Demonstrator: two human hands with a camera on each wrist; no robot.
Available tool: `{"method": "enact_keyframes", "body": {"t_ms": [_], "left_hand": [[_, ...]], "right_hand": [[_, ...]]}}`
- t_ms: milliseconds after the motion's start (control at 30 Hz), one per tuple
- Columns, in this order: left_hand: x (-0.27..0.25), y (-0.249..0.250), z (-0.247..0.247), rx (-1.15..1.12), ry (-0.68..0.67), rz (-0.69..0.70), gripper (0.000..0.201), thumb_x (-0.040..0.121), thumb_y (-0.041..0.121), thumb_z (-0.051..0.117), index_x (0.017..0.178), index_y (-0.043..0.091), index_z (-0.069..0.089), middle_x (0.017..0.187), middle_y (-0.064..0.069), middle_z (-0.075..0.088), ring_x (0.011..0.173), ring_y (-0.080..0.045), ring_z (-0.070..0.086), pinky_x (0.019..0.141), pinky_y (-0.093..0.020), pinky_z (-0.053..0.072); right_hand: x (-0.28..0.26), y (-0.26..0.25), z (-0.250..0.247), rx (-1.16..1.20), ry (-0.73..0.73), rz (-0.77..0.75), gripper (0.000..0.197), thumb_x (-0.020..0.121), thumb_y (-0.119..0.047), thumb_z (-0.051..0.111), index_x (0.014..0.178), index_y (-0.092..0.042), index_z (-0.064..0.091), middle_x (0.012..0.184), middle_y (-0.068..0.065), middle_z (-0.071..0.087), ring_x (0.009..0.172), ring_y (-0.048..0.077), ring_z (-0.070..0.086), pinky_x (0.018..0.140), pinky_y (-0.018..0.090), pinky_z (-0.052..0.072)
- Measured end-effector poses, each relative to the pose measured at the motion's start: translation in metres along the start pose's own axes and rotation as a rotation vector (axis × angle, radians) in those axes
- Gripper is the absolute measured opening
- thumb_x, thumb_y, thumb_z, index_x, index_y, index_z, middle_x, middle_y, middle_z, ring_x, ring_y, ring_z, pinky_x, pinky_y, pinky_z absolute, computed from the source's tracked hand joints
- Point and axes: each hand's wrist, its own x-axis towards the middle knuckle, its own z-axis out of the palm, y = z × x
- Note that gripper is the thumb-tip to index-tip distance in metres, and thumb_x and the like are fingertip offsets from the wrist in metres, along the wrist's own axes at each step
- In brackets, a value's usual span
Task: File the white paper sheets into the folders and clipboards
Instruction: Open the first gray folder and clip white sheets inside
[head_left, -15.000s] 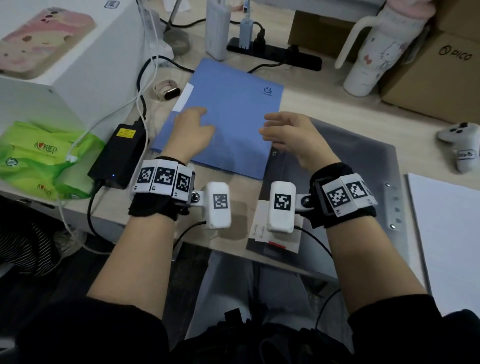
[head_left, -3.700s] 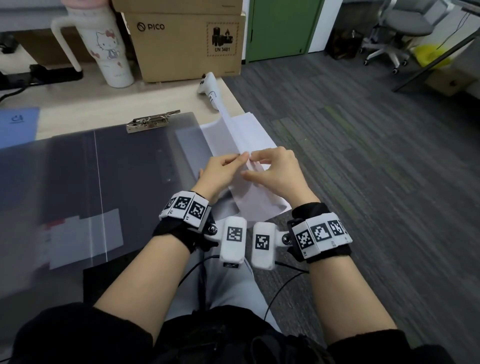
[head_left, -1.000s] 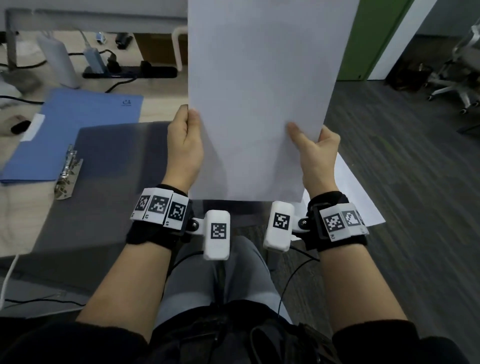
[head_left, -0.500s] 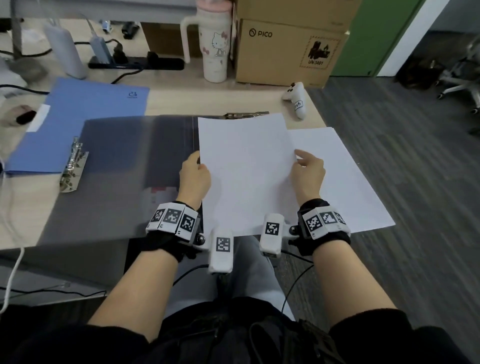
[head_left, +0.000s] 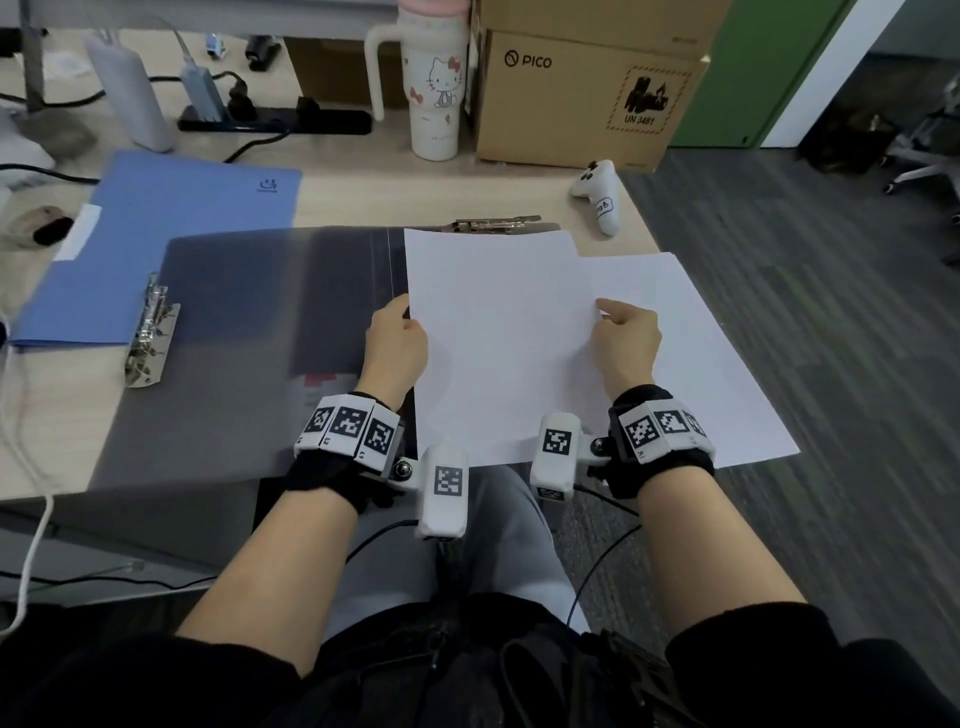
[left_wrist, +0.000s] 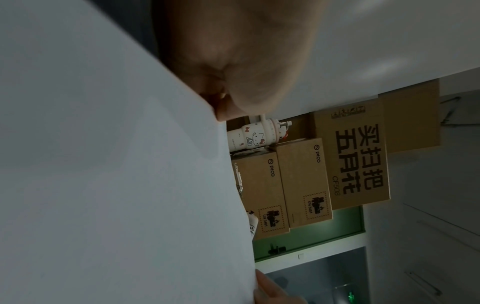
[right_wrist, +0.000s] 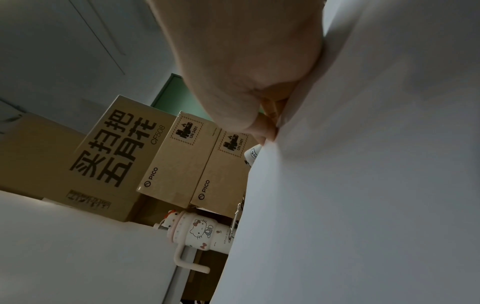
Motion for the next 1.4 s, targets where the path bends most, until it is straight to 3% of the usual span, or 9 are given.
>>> {"method": "enact_keyframes", "body": {"t_ms": [233, 400, 533, 700, 900, 1033, 1167, 1267, 1400], "left_hand": [[0.008, 0.002, -0.004, 0.05, -0.017, -0.038, 0.046, 0.08, -0.007, 0.025, 0.101, 0.003, 0.064, 0.103, -0.011, 0.068, 0.08, -0.024, 0.05, 0.073, -0.038, 0.048], [0.019, 0.009, -0.013, 0.199, -0.086, -0.088, 0.027, 0.076, -0.005, 0.027, 0.065, 0.004, 0.05, 0.07, -0.005, 0.054, 0.067, -0.024, 0.042, 0.059, -0.03, 0.037], [0.021, 0.016, -0.018, 0.354, -0.141, -0.101, 0.039, 0.074, 0.001, 0.027, 0.098, -0.002, 0.058, 0.1, -0.019, 0.066, 0.082, -0.036, 0.063, 0.076, -0.05, 0.058], [0.019, 0.024, -0.02, 0.564, -0.185, -0.109, 0.04, 0.083, 0.001, 0.027, 0.114, 0.005, 0.053, 0.112, -0.015, 0.06, 0.082, -0.035, 0.068, 0.077, -0.047, 0.059], [0.017, 0.03, -0.023, 0.67, -0.242, -0.121, 0.041, 0.09, 0.005, 0.027, 0.126, 0.008, 0.045, 0.112, -0.015, 0.06, 0.066, -0.026, 0.067, 0.054, -0.027, 0.055], [0.016, 0.034, -0.024, 0.666, -0.266, -0.139, 0.042, 0.089, 0.005, 0.027, 0.129, 0.007, 0.042, 0.094, -0.015, 0.066, 0.073, -0.03, 0.071, 0.069, -0.036, 0.06], [0.014, 0.04, -0.029, 0.613, -0.271, -0.18, 0.046, 0.097, 0.014, 0.032, 0.143, 0.015, 0.03, 0.077, -0.013, 0.064, 0.065, -0.026, 0.067, 0.067, -0.036, 0.06], [0.016, 0.047, -0.037, 0.609, -0.23, -0.153, 0.053, 0.098, 0.022, 0.04, 0.147, 0.018, 0.023, 0.078, -0.013, 0.064, 0.066, -0.028, 0.066, 0.073, -0.039, 0.059], [0.031, 0.055, -0.038, 0.615, -0.187, 0.063, 0.057, 0.091, 0.016, 0.053, 0.145, 0.02, 0.034, 0.096, -0.006, 0.065, 0.091, -0.027, 0.065, 0.096, -0.04, 0.05]], "right_hand": [[0.009, -0.009, 0.004, -0.046, -0.043, -0.012, 0.043, 0.087, 0.001, 0.041, 0.124, -0.008, 0.061, 0.127, 0.013, 0.061, 0.122, 0.027, 0.053, 0.101, 0.028, 0.041], [0.017, -0.016, 0.009, -0.15, -0.054, 0.002, 0.037, 0.091, -0.004, 0.043, 0.123, -0.01, 0.061, 0.131, 0.012, 0.058, 0.121, 0.03, 0.054, 0.096, 0.028, 0.042], [0.019, -0.017, 0.011, -0.232, -0.08, 0.024, 0.034, 0.091, -0.008, 0.048, 0.123, -0.012, 0.061, 0.132, 0.012, 0.056, 0.12, 0.031, 0.053, 0.096, 0.032, 0.043], [0.019, -0.017, 0.013, -0.316, -0.101, 0.009, 0.036, 0.089, -0.006, 0.05, 0.122, -0.013, 0.061, 0.132, 0.01, 0.057, 0.12, 0.031, 0.054, 0.095, 0.033, 0.043], [0.021, -0.02, 0.012, -0.386, -0.093, -0.018, 0.033, 0.086, 0.0, 0.048, 0.112, -0.008, 0.065, 0.126, 0.013, 0.06, 0.115, 0.035, 0.056, 0.092, 0.035, 0.046], [0.021, -0.021, 0.011, -0.43, -0.099, -0.029, 0.032, 0.084, 0.0, 0.048, 0.11, -0.007, 0.066, 0.124, 0.014, 0.061, 0.111, 0.036, 0.057, 0.089, 0.035, 0.047], [0.022, -0.028, 0.014, -0.477, -0.14, -0.069, 0.032, 0.082, -0.009, 0.053, 0.112, -0.009, 0.063, 0.125, 0.016, 0.057, 0.106, 0.034, 0.056, 0.085, 0.034, 0.047], [0.028, -0.036, 0.015, -0.527, -0.157, -0.06, 0.044, 0.085, -0.018, 0.055, 0.128, -0.009, 0.053, 0.133, 0.012, 0.05, 0.126, 0.031, 0.043, 0.103, 0.042, 0.039], [0.038, -0.051, 0.022, -0.554, -0.189, -0.126, 0.038, 0.088, -0.025, 0.056, 0.124, -0.017, 0.053, 0.135, 0.009, 0.047, 0.132, 0.03, 0.026, 0.097, 0.038, 0.033]]}}
